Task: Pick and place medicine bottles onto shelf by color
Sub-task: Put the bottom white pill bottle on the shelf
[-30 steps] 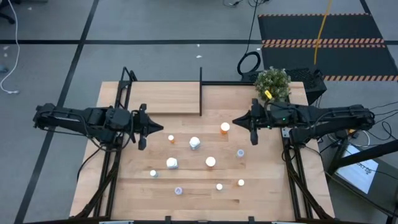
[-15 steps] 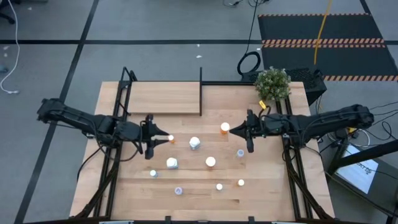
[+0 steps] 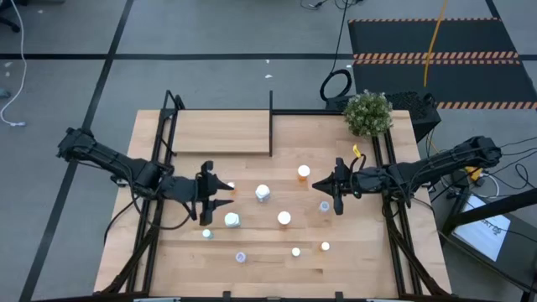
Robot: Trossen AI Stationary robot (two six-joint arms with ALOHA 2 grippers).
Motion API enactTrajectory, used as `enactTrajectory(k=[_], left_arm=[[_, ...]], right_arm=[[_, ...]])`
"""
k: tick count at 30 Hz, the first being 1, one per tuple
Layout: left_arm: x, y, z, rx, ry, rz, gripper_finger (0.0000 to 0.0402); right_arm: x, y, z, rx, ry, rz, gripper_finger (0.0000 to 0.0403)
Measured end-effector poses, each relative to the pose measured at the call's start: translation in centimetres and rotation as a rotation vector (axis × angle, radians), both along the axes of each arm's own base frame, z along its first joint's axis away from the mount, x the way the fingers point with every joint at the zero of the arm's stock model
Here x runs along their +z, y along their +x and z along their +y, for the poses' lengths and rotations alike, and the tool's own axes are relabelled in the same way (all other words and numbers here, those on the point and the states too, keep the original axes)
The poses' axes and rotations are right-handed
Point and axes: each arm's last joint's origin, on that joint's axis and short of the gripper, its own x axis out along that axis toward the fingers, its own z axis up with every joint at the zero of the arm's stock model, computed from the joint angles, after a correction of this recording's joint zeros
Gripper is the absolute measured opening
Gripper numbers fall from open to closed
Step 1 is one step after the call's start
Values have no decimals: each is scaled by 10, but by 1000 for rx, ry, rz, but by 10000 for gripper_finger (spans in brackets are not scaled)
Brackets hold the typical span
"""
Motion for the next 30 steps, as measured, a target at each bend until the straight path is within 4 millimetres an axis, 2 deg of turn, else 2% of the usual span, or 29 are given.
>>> enactTrajectory(k=[4,11,16,23,30], left_arm=[[-2,7,-15,-28,1,59,182],[-19,11,-40,-20,-72,167,184],[-30,13,-52,-13,-109,210,209],[-39,19,-52,36,-115,247,257],[-51,24,-42,99,-132,362,266]], right_arm=[[0,0,0,-1,-2,0,0],[0,0,0,2,-9,1,0],[0,0,0,7,-22,2,0],[0,0,0,8,-24,3,0],[-1,0,0,9,-25,12,0]])
